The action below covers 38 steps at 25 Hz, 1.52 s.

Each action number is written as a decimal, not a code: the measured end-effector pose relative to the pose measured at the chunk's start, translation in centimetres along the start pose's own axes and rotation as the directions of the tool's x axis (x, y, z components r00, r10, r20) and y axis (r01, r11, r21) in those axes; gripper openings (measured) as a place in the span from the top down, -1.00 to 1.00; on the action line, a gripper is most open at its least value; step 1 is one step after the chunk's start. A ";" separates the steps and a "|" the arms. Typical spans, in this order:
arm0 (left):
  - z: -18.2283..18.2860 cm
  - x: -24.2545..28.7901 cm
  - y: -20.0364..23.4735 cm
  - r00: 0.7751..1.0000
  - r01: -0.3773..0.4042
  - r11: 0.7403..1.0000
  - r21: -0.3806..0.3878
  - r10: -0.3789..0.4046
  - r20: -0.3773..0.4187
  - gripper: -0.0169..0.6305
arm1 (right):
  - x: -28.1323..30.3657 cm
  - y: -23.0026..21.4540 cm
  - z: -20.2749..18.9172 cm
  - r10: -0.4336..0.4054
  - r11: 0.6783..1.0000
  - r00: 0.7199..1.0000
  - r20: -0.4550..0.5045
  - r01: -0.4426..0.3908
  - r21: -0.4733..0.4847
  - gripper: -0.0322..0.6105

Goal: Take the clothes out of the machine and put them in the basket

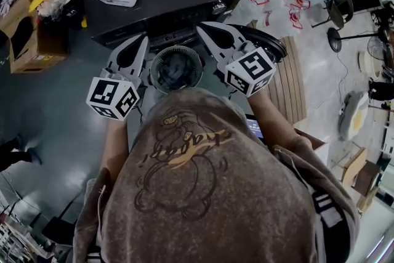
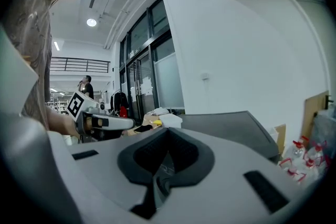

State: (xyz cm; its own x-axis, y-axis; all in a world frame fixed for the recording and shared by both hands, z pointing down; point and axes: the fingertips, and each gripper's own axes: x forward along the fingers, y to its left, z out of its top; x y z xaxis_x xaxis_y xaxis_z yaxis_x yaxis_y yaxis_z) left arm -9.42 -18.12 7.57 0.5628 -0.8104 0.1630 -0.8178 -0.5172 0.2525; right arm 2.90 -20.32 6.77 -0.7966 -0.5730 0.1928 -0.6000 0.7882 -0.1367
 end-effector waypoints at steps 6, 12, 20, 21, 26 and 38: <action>0.2 0.1 0.0 1.000 -0.007 1.000 0.011 0.007 0.000 0.92 | 0.3 -0.2 -0.1 -0.009 1.000 1.000 0.009 0.009 0.011 0.91; 0.8 0.3 -0.4 1.000 -0.029 0.999 0.032 0.029 0.012 0.92 | 0.4 -0.1 -0.4 -0.006 1.000 1.000 0.002 0.006 0.004 0.91; 0.8 -0.1 -0.4 0.998 -0.056 0.998 0.030 0.056 0.010 0.92 | 0.4 -0.1 -0.2 0.028 1.000 1.000 -0.005 -0.028 -0.013 0.92; 0.8 -0.2 -0.4 0.998 -0.060 0.998 0.027 0.060 0.011 0.92 | 0.3 -0.1 -0.1 0.029 1.000 1.000 -0.004 -0.029 -0.013 0.92; 0.7 -0.8 -0.5 0.997 -0.078 0.997 0.023 0.078 0.018 0.92 | -0.1 0.2 -0.2 0.024 1.000 1.000 0.008 -0.024 -0.001 0.92; 0.4 -1.6 -1.8 0.996 -0.084 0.994 0.064 0.083 0.023 0.92 | -0.8 1.1 -0.1 0.027 1.000 0.999 0.028 -0.027 -0.007 0.92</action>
State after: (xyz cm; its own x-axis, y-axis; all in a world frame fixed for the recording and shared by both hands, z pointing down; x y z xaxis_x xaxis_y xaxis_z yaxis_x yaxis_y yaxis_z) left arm -8.88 -15.99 6.45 0.4905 -0.8563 0.1615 -0.8681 -0.4639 0.1766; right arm 2.94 -18.98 6.55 -0.8142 -0.5577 0.1617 -0.5781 0.8047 -0.1352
